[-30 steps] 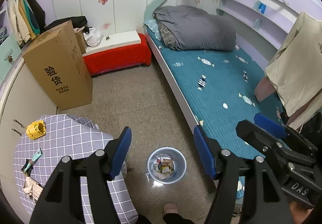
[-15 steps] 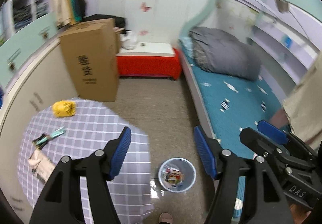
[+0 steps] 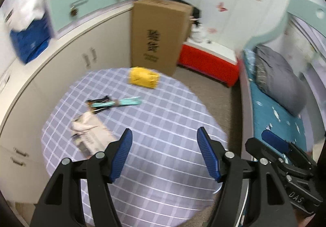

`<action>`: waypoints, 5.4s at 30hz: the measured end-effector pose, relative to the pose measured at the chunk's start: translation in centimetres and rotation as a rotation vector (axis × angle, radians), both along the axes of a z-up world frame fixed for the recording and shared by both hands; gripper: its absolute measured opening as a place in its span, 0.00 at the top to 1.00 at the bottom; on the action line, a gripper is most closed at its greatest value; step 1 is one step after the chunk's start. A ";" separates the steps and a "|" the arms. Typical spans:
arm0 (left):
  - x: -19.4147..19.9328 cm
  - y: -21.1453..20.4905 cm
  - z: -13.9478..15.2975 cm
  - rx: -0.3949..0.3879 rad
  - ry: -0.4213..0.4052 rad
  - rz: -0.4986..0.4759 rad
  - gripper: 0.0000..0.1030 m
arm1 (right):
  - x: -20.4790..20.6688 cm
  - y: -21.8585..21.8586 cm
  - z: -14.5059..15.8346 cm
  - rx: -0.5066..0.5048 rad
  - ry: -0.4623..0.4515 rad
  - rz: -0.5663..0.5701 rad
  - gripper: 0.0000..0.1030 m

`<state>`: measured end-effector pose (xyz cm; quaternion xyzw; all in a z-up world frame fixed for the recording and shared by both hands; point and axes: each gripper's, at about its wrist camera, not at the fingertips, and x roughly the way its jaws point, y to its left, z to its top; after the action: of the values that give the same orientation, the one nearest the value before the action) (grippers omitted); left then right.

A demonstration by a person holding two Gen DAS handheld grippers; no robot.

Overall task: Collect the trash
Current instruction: 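Move both open grippers back over the table, then grasp the teal toothbrush with the right gripper while the left reaches the dark snack bag, then carry the toothbrush and the dark snack bag over the floor basin, then open the right gripper to drop the teal toothbrush into the basin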

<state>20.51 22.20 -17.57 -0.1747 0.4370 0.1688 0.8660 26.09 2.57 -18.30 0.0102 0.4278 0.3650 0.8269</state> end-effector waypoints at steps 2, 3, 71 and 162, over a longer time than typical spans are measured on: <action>-0.3 3.0 -0.8 -0.022 0.020 0.035 0.37 | 0.3 3.3 -0.9 -0.019 0.016 0.039 0.32; -0.3 4.7 -1.3 -0.032 0.031 0.052 0.37 | 0.4 4.5 -1.3 -0.027 0.020 0.052 0.32; 9.1 27.0 -20.2 -0.351 0.280 0.113 0.37 | 12.2 29.9 -17.4 -0.378 0.164 0.411 0.82; 12.8 -32.8 -3.1 0.008 0.192 -0.734 0.79 | 2.1 -31.0 -3.2 0.058 0.161 -0.542 0.38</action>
<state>33.33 -10.60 -20.63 0.0137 0.5490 -0.1353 0.8247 28.18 -28.41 -21.49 0.1771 0.4629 0.1406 0.8571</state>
